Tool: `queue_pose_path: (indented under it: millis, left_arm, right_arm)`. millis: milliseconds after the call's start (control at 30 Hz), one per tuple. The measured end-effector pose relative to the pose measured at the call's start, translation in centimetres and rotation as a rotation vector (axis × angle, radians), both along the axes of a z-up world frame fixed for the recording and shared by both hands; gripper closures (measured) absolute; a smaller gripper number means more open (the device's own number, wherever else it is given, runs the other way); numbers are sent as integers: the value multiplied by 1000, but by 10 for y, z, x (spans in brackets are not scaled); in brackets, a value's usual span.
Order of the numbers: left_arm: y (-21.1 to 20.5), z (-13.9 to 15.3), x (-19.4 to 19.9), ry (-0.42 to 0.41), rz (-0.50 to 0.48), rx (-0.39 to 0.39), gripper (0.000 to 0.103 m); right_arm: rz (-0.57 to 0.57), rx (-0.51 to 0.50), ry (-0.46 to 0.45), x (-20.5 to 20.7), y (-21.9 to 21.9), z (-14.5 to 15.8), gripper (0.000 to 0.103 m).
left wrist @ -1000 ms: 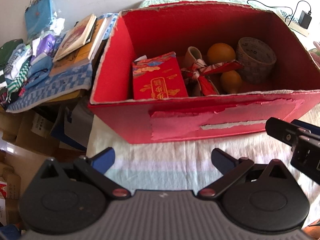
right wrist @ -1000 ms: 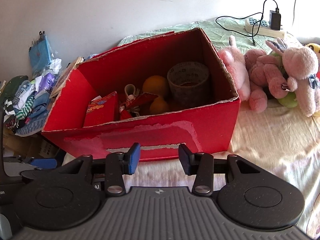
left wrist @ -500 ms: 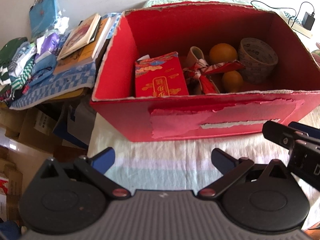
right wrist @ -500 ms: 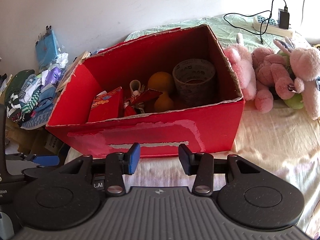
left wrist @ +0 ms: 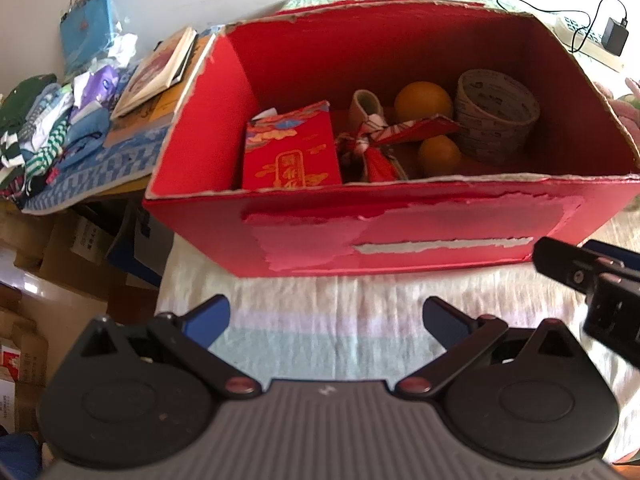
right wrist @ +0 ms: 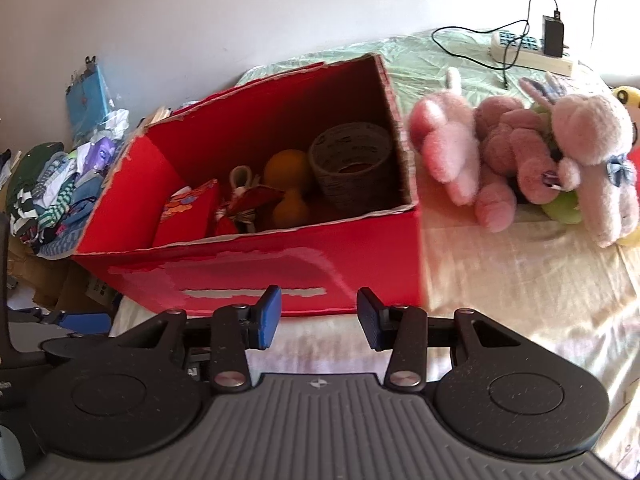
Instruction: Organize objects
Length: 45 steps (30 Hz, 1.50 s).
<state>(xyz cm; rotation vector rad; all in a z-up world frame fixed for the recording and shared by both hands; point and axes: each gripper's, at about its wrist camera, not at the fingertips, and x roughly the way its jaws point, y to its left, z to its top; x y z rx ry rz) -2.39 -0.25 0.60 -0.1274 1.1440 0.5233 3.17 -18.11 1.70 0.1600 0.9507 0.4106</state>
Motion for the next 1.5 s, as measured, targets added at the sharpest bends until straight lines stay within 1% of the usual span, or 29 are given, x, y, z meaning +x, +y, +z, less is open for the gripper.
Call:
queue_pose_path:
  millis: [267,733,1167,1333,1433,1500]
  left_arm:
    - [-12,-1,12,14,-1,9,1]
    - [-35,-1,31,23,-20,17,1]
    - [-43,0,37,25,-6,63,1]
    - [-41,4,35,22,10,68,1]
    - [-39,15,31,1,15,77,1]
    - [-37,26,29,-23,15,78,1]
  right_arm:
    - [27,8,13,5,-12,-3,59]
    - [24,37,51,21,-35,-10,60]
    - [50,53,54,31,-41,-11,60]
    - [97,59,31,31,-39,-1,60]
    - [119,62,-6,29,-37,14,60]
    - [128,76,2,31,-37,19,60]
